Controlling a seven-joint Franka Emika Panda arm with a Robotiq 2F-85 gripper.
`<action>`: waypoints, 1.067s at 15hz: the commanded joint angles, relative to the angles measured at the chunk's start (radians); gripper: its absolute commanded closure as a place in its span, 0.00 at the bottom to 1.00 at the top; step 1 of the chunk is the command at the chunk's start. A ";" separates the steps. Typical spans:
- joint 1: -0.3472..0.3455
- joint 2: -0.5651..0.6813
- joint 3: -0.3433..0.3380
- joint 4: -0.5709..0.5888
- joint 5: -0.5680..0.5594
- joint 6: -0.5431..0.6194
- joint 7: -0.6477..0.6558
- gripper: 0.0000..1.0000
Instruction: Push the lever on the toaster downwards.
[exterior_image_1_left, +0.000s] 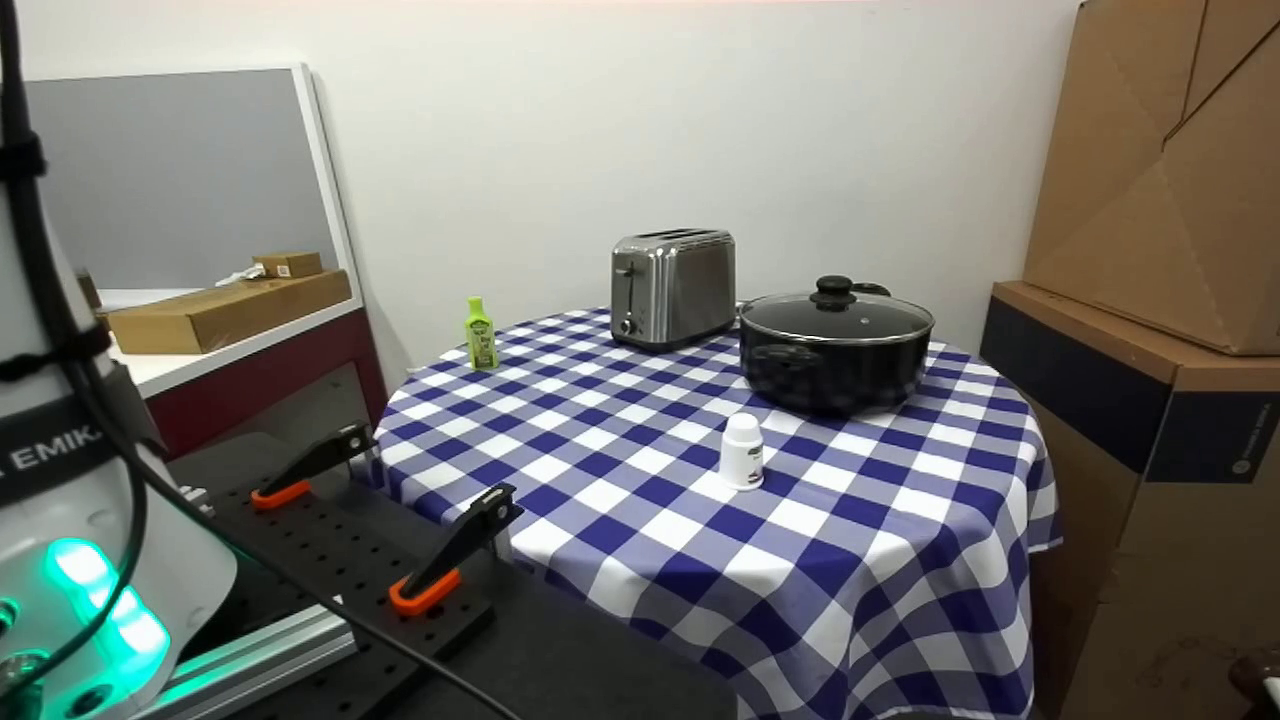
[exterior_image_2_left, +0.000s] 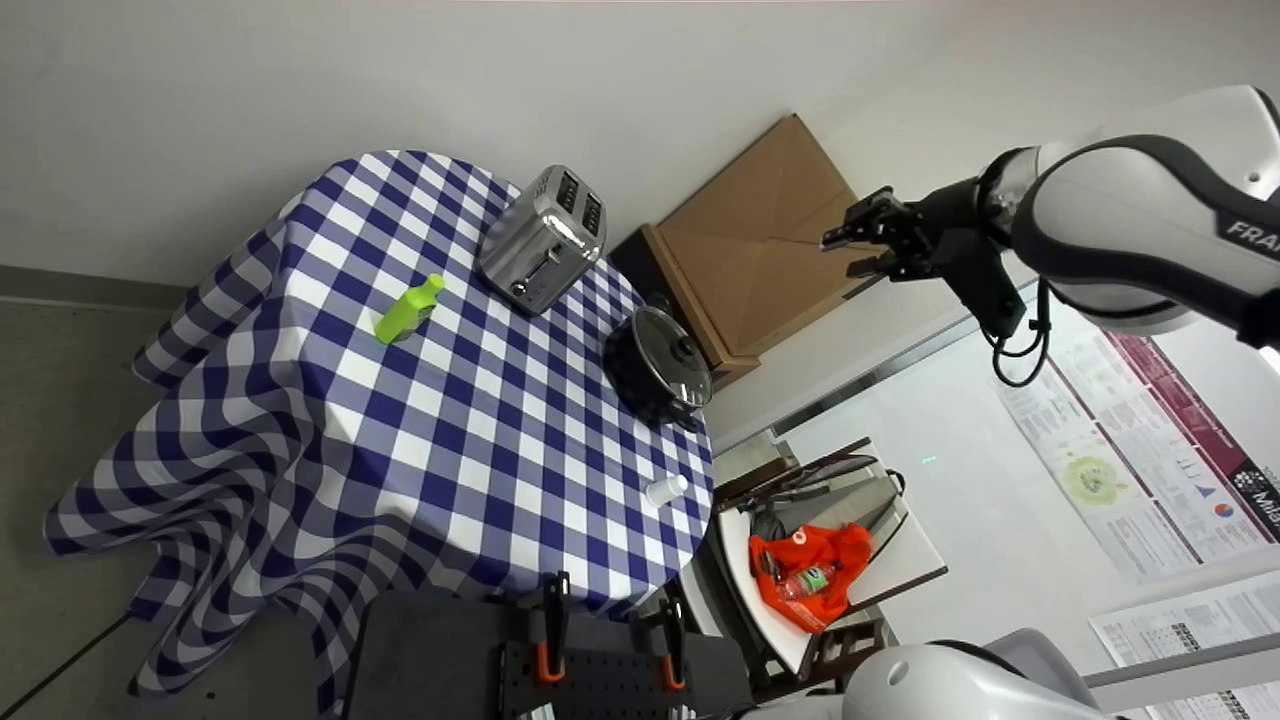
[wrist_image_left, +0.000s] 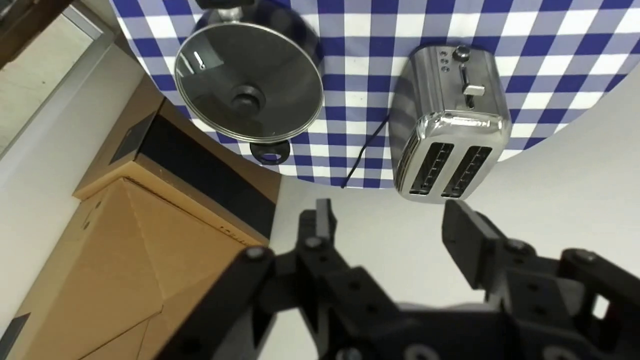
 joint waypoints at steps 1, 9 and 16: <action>-0.055 0.133 0.049 0.052 -0.088 0.136 0.058 0.71; -0.114 0.436 0.159 0.169 -0.329 0.293 0.208 0.99; -0.117 0.563 0.247 0.234 -0.548 0.284 0.366 1.00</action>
